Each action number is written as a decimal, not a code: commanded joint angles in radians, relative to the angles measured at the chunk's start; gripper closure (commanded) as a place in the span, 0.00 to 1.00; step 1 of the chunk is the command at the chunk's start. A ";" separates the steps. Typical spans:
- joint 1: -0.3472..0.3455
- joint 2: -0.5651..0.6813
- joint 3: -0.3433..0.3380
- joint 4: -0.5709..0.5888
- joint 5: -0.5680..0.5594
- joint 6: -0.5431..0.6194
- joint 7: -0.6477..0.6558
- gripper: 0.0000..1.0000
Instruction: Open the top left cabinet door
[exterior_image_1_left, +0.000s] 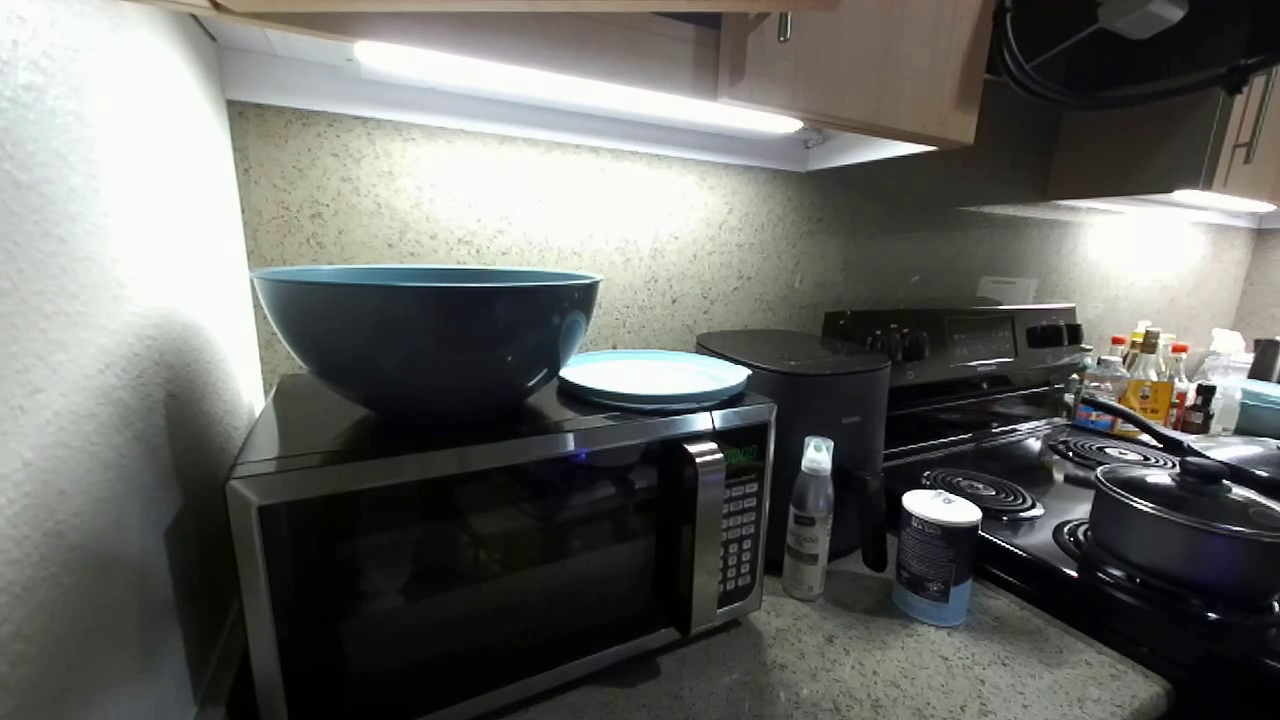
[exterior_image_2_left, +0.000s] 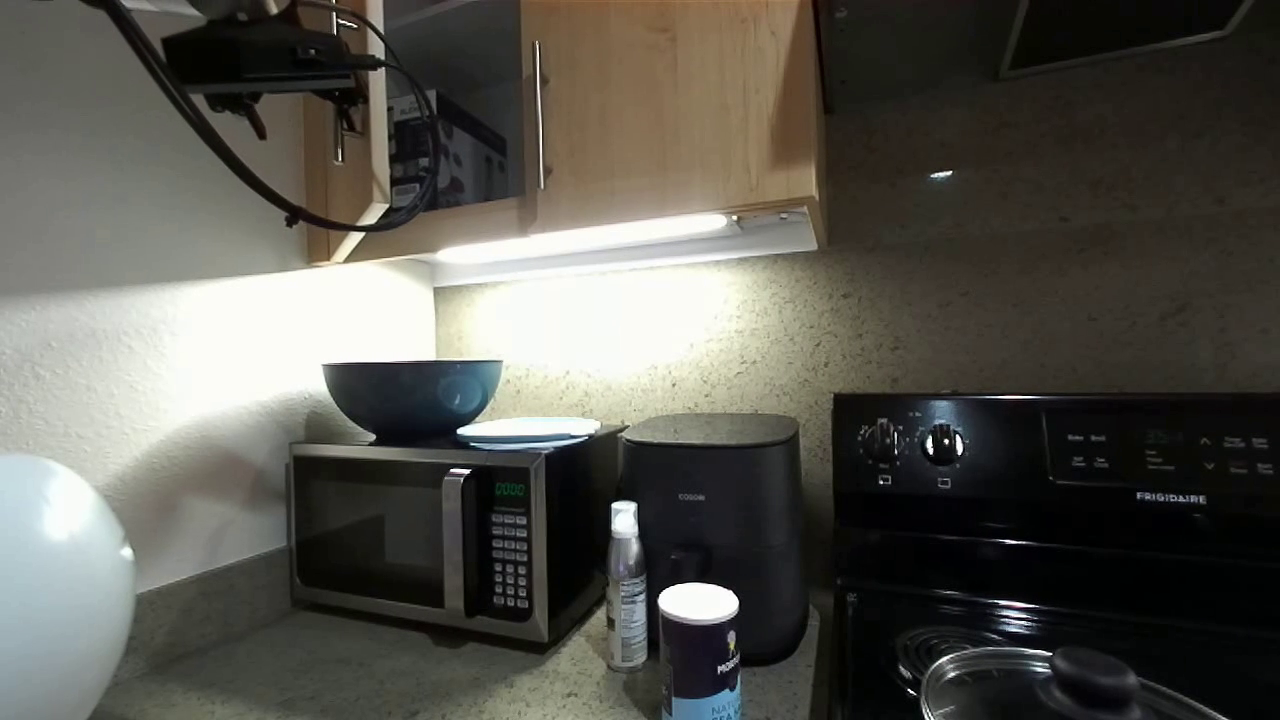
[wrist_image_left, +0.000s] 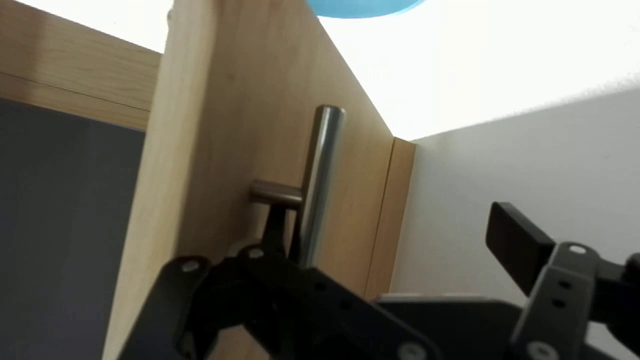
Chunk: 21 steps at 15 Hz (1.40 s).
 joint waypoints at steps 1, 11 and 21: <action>0.089 0.030 0.025 0.033 0.032 -0.012 -0.091 0.00; -0.025 -0.004 0.029 0.001 0.022 -0.012 -0.025 0.00; 0.101 -0.038 0.036 -0.029 0.043 -0.052 -0.086 0.00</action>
